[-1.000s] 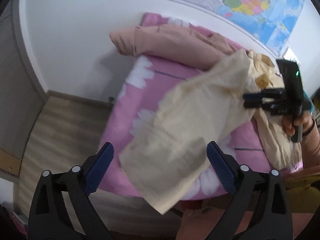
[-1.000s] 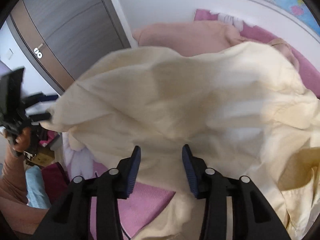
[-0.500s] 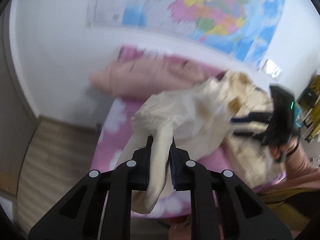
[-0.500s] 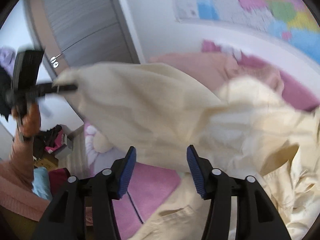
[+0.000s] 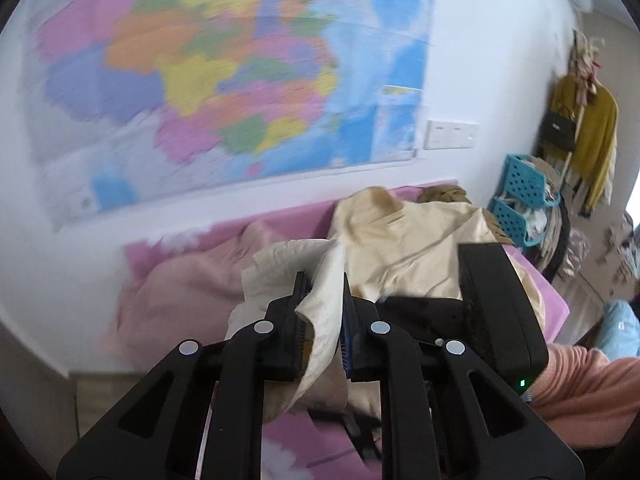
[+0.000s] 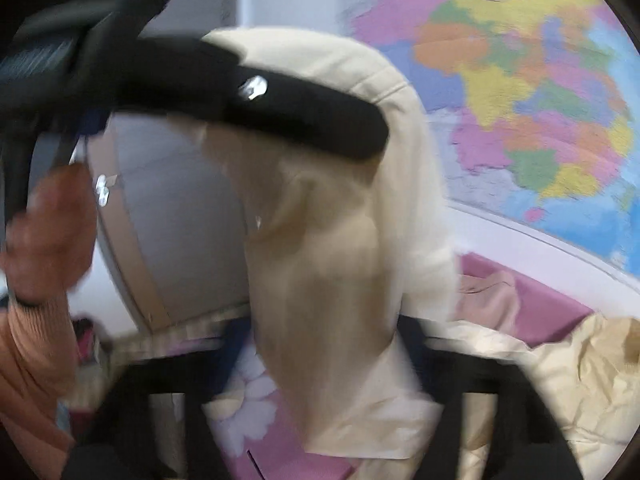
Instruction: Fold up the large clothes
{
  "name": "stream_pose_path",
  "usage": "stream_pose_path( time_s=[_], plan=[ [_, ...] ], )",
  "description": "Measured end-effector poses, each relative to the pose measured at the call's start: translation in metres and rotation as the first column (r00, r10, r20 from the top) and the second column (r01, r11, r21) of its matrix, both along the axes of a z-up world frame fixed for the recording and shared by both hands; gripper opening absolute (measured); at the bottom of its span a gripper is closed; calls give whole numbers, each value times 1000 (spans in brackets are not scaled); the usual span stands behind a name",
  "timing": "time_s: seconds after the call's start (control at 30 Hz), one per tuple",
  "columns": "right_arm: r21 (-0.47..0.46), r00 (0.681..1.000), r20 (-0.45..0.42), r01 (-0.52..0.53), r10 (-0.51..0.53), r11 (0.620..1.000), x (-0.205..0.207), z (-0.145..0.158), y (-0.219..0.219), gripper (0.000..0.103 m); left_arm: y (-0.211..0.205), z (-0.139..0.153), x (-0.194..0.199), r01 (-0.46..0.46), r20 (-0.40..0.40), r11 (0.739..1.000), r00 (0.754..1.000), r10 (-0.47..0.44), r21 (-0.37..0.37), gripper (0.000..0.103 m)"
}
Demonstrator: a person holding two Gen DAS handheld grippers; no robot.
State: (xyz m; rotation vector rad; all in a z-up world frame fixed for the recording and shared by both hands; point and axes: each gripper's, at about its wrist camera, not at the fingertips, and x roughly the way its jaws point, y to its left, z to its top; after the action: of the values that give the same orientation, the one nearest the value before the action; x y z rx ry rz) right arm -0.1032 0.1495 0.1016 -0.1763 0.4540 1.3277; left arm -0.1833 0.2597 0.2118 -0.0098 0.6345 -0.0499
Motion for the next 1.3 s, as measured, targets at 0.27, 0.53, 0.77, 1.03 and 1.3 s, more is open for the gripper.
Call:
stream_pose_path(
  time_s=[0.27,0.53,0.77,1.03,1.3],
  plan=[
    [178,957,-257,181,-132,967,121,37,-102,5,-23,41,15,96,232,994,969,-81,-55,63],
    [217,875,-430,339,-221,916,182,8,-194,8,-50,-62,54,137,40,990,990,-135,-42,69],
    [33,736,-570,465,-365,885,193,-91,-275,38,-65,-172,97,160,-202,983,964,-175,-87,68],
    [-43,631,-658,513,-411,858,166,-135,-343,68,-74,-203,102,217,-278,976,936,-214,-20,68],
    [-66,695,-360,646,-622,760,161,-69,-347,76,-67,-152,112,208,-133,978,969,-208,-17,75]
  ],
)
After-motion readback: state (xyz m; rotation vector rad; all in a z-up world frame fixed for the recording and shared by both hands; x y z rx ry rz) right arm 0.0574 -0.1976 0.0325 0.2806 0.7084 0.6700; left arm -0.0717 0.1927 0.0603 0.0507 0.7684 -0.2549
